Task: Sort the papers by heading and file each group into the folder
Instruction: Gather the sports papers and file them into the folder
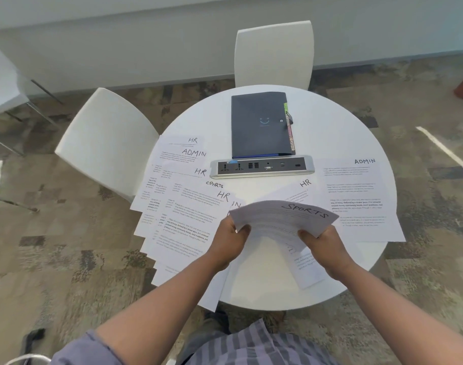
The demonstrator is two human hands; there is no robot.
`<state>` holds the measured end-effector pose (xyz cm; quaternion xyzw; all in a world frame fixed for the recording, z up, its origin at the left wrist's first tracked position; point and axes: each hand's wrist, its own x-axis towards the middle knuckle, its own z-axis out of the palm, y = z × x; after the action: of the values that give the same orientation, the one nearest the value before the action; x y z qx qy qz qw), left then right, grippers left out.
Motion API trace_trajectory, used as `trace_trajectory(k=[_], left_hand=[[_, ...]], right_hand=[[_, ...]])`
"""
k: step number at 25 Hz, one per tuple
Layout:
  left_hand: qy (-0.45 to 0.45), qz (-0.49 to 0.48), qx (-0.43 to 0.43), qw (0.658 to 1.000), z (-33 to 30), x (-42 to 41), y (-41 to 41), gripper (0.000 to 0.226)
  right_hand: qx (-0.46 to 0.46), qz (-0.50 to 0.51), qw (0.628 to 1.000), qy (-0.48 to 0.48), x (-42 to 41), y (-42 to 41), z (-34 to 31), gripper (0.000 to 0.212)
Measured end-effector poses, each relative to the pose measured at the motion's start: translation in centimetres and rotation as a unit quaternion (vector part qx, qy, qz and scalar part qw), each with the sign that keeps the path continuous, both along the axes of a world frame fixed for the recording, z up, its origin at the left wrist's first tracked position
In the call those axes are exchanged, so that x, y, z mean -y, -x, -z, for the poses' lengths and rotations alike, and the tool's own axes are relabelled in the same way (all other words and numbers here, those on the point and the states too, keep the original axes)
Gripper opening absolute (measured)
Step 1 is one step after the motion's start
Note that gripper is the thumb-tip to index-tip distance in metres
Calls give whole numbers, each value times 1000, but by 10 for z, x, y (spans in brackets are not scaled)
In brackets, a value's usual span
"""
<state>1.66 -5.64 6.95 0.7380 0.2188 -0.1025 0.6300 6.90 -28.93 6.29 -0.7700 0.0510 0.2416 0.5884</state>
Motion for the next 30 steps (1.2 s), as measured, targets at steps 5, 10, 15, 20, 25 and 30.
trace_trajectory(k=[5, 10, 15, 20, 25, 30], left_hand=[[54, -11, -7, 998, 0, -4, -7, 26], [12, -89, -60, 994, 10, -41, -9, 27], [-150, -150, -185, 960, 51, -136, 15, 61], [-250, -109, -250, 929, 79, -196, 25, 74], [-276, -67, -306, 909, 91, -227, 23, 71], [-193, -121, -311, 923, 104, -253, 26, 60]], right_hand=[[8, 23, 999, -25, -5, -5, -1, 21], [4, 71, 997, -22, -21, -26, -8, 16], [-28, 122, 991, -38, -36, -39, 5, 15], [-70, 171, 982, -50, -60, -35, 20, 18], [-90, 208, 973, -50, -90, -29, 20, 16], [-97, 225, 969, -45, -113, -18, 19, 24]])
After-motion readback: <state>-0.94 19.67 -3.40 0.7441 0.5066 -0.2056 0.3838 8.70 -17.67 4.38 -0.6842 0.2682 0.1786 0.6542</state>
